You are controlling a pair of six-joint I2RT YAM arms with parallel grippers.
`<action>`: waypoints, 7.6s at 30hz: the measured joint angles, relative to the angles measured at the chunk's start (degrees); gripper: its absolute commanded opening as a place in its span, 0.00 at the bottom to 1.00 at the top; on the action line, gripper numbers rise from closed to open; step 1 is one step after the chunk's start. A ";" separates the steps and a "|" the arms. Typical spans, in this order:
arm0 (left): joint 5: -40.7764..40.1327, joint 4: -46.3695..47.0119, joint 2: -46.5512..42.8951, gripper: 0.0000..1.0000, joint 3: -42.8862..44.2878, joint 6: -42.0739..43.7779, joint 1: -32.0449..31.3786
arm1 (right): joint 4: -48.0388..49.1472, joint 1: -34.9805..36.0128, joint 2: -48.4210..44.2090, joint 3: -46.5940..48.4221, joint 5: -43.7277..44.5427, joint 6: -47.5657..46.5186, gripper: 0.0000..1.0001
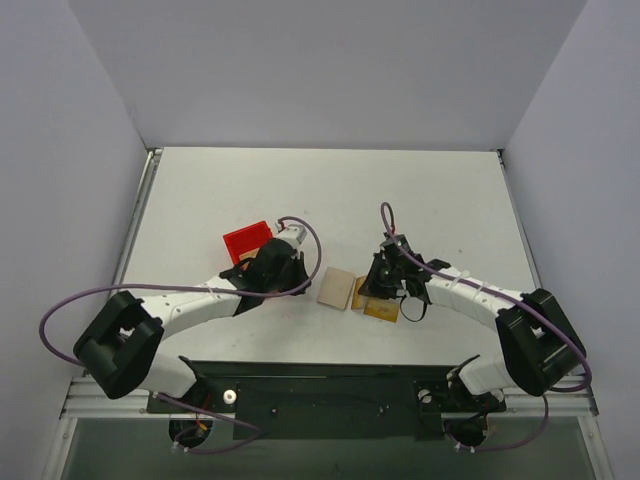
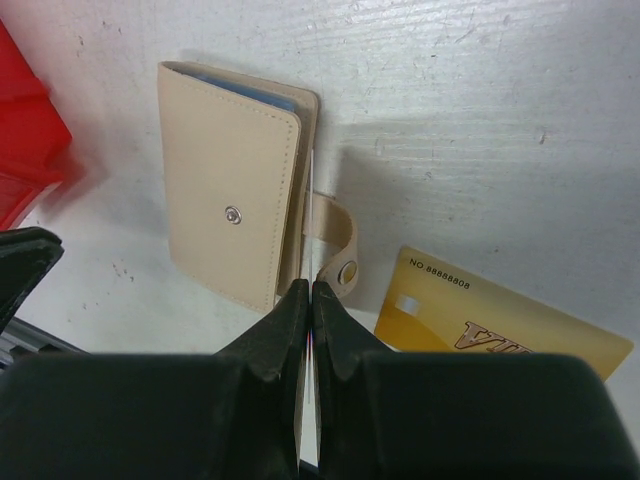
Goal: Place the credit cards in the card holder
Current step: Open the card holder at the center of the board.
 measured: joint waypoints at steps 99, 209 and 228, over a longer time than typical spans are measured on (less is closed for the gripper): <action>-13.60 -15.43 1.64 0.00 -0.70 -5.11 -7.65 | 15.67 2.19 11.43 0.35 -14.60 -0.20 0.00; 3.34 12.87 19.65 0.00 4.70 -2.12 -3.82 | -3.32 -8.02 7.74 6.51 -16.37 -15.37 0.00; 4.00 13.40 20.06 0.00 4.87 -2.12 -3.74 | 1.70 -7.23 9.35 6.51 -20.94 -12.13 0.00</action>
